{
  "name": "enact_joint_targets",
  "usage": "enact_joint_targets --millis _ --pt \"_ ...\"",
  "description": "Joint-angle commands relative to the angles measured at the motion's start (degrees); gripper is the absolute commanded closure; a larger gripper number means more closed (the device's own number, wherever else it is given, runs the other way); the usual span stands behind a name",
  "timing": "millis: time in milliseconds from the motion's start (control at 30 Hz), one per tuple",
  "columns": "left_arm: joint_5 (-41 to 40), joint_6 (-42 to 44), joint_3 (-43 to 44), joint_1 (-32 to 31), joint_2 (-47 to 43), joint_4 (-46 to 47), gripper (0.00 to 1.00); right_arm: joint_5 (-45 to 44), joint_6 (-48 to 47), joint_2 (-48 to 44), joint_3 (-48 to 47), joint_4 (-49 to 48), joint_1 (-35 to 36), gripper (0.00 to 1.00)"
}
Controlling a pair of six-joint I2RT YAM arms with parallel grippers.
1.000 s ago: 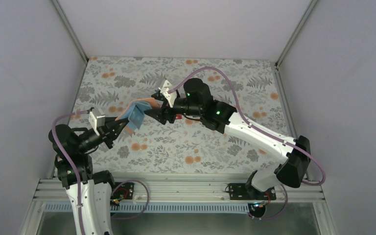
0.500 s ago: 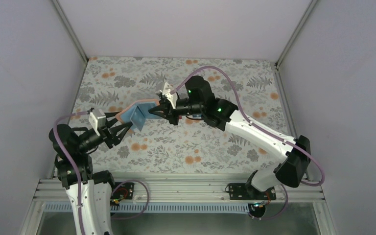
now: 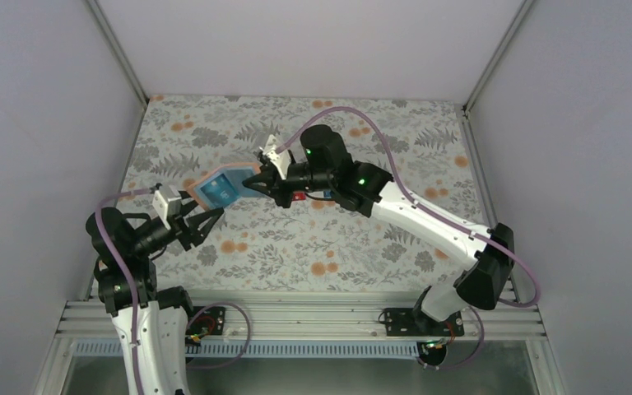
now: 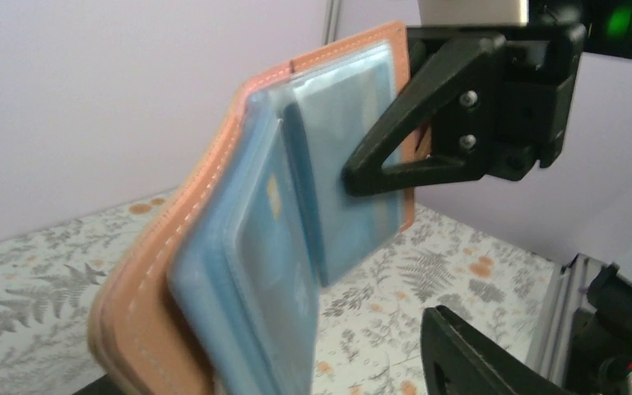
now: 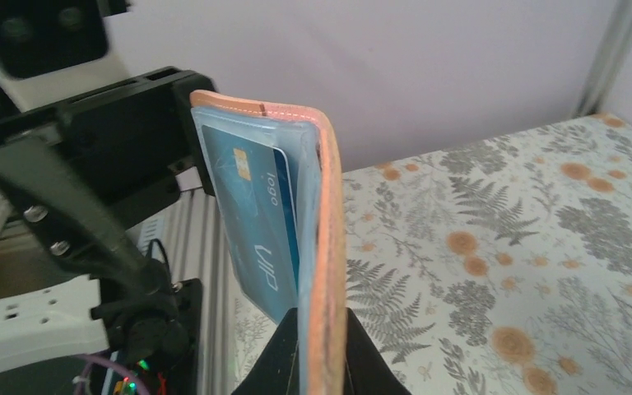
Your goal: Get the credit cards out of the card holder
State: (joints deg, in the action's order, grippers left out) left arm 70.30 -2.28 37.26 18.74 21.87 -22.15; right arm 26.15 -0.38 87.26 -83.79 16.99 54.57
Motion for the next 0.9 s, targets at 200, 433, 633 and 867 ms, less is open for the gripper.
enact_joint_targets --millis 200,433,633,867 --pt "3.5 -0.2 0.0 0.0 0.0 0.3 0.97 13.8 -6.2 -4.9 2.3 -1.7 -1.9 0.96" --pt "-2.3 -1.7 1.1 0.0 0.5 -1.6 0.98 5.3 -1.7 -3.6 1.6 0.9 -7.9 0.61" --pt "-30.2 -5.0 1.6 0.5 1.4 -6.1 0.97 0.5 5.2 -4.2 1.3 2.4 -14.0 0.55" --pt "-28.8 -6.6 0.7 0.6 1.4 -5.3 0.98 19.8 -7.3 -3.9 0.3 -1.2 -0.2 0.57"
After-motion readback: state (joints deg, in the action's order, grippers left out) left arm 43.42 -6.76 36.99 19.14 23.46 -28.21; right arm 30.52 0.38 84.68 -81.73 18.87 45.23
